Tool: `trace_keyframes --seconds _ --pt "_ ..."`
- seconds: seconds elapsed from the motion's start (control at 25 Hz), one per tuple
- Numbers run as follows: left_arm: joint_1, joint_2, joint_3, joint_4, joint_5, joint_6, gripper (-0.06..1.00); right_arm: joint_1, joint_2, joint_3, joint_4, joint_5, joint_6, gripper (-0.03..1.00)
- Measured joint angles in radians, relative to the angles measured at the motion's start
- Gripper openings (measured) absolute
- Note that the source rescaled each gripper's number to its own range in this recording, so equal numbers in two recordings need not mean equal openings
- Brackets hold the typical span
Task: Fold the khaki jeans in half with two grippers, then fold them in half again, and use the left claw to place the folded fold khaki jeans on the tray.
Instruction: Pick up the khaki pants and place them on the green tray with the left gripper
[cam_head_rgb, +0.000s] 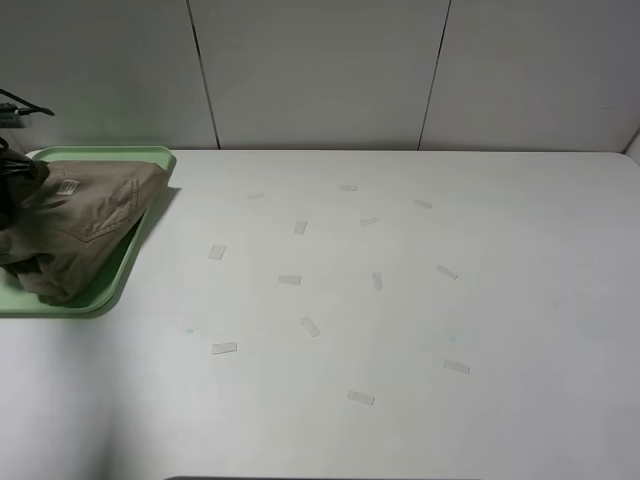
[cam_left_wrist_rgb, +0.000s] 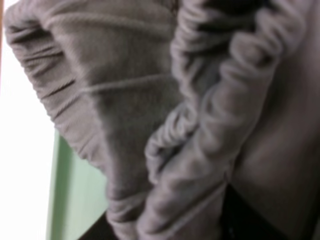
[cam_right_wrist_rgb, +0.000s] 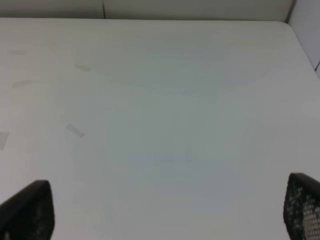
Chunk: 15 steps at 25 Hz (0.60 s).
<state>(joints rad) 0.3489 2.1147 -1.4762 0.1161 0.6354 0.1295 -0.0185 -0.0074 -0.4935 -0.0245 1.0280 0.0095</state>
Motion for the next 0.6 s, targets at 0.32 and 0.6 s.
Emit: trace_keyframes --seconds 0.32,0.6 --pt "0.0 0.001 0.001 -0.116 -0.072 0.105 0.25 0.0 0.0 0.0 0.0 0.0 0.0 1.0" --pt "0.0 0.001 0.001 -0.177 -0.038 0.098 0.87 0.0 0.0 0.0 0.0 0.0 0.0 1.0"
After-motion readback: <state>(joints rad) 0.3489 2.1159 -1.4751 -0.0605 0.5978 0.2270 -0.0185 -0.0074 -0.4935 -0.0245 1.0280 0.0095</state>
